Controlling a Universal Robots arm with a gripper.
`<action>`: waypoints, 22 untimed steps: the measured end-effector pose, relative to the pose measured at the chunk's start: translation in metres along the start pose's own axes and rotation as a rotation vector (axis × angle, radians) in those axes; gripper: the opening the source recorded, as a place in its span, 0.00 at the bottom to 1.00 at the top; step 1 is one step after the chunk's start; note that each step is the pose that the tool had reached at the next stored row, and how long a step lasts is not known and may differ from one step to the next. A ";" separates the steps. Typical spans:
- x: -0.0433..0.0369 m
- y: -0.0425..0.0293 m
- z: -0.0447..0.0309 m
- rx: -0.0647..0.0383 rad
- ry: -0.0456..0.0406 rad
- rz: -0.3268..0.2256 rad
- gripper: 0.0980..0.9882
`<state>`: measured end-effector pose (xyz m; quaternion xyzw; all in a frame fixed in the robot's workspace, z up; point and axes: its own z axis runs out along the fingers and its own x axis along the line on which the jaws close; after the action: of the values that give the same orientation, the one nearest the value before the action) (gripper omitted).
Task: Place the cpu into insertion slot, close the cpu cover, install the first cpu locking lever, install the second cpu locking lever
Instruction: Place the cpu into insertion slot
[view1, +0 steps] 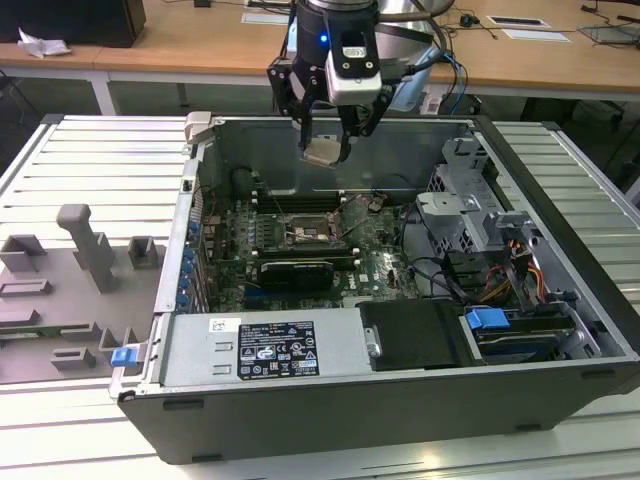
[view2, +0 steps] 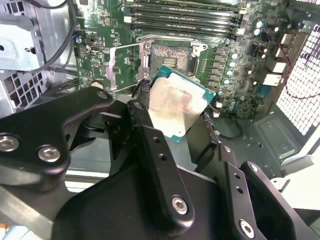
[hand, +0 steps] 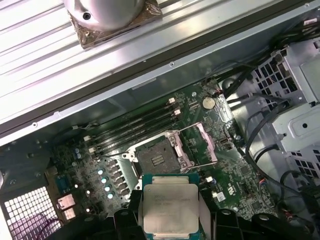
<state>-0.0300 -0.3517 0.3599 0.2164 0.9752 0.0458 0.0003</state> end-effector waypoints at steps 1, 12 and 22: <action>0.0000 0.0000 0.0001 0.000 -0.0011 0.012 0.49; 0.0000 -0.0001 0.0006 -0.002 -0.0113 0.126 0.49; 0.0000 -0.0001 0.0015 -0.005 -0.0238 0.266 0.49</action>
<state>-0.0300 -0.3517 0.3584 0.3445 0.9377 0.0453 0.0063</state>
